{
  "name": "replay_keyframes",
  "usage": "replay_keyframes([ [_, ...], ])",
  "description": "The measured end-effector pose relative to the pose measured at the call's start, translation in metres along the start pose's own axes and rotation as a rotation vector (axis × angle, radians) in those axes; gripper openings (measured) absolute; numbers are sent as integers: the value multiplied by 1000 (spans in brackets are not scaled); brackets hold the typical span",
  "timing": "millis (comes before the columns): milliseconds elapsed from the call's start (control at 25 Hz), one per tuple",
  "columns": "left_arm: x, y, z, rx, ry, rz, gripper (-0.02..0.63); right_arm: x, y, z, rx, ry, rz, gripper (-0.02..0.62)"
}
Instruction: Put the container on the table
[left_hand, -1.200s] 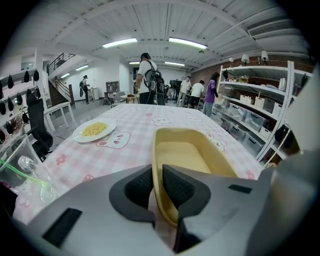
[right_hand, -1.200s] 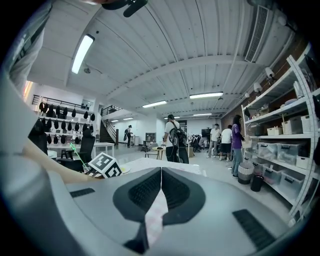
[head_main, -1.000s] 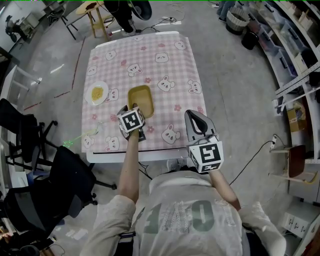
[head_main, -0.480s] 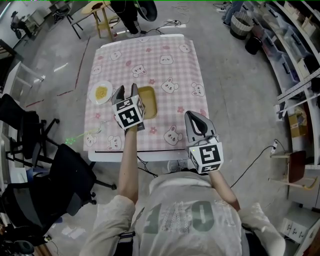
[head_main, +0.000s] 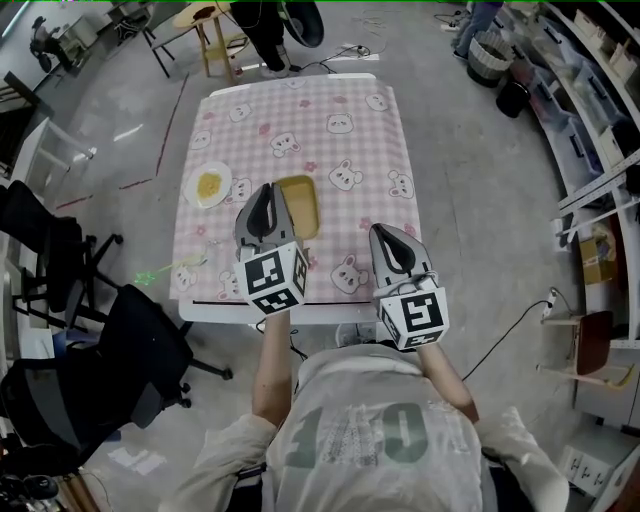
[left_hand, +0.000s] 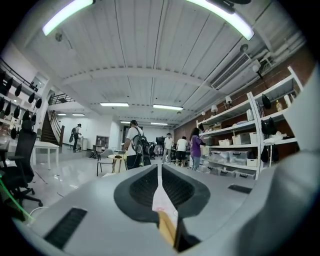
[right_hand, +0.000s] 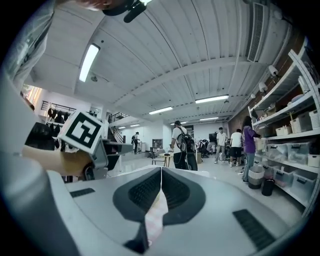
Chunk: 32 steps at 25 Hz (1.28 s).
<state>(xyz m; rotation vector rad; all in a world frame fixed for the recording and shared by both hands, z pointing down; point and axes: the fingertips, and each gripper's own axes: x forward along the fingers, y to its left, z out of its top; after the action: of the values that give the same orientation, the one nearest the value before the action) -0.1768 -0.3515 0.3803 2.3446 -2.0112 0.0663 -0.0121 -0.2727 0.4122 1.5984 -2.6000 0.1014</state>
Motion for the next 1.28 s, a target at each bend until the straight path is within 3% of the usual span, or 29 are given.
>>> replay_keyframes([
  [400, -58, -35, -52, 23, 9, -37, 34, 6, 4, -2, 4, -10, 29, 29],
  [1280, -53, -36, -55, 33, 34, -46, 34, 15, 11, -8, -1, 15, 53, 28],
])
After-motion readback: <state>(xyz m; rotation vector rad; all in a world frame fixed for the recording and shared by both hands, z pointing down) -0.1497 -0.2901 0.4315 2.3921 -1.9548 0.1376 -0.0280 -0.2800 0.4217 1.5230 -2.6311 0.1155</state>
